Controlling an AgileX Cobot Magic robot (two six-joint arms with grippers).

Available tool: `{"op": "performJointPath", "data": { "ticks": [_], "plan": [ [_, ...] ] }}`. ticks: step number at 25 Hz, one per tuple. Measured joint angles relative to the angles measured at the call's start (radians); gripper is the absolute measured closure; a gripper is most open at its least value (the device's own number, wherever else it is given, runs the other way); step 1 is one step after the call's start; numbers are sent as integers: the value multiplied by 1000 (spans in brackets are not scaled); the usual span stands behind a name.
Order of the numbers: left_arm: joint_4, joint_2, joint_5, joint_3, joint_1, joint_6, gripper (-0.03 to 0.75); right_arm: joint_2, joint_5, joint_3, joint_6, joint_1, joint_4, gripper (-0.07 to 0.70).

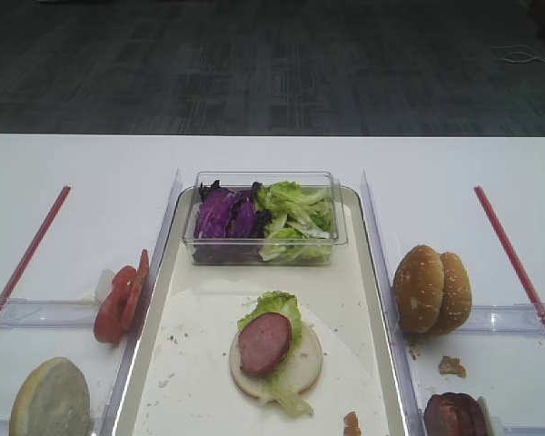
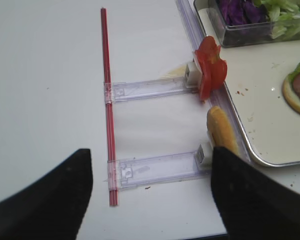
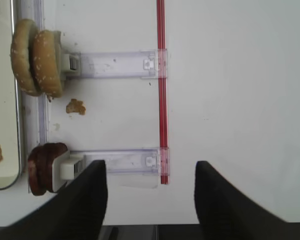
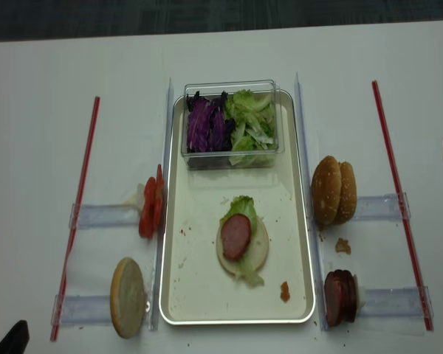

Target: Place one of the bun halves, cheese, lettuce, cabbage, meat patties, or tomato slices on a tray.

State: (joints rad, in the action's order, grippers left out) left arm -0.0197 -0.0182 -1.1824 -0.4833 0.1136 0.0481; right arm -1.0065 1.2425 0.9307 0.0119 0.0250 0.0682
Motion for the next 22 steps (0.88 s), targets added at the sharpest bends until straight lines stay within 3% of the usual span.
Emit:
{"op": "performJointPath", "data": {
  "ticks": [16, 22],
  "plan": [
    [0, 0, 0, 0, 0, 0, 242, 410, 8, -259, 6, 0, -25, 215],
    [0, 0, 0, 0, 0, 0, 242, 547, 16, -302, 6, 0, -14, 215]
  ]
}}
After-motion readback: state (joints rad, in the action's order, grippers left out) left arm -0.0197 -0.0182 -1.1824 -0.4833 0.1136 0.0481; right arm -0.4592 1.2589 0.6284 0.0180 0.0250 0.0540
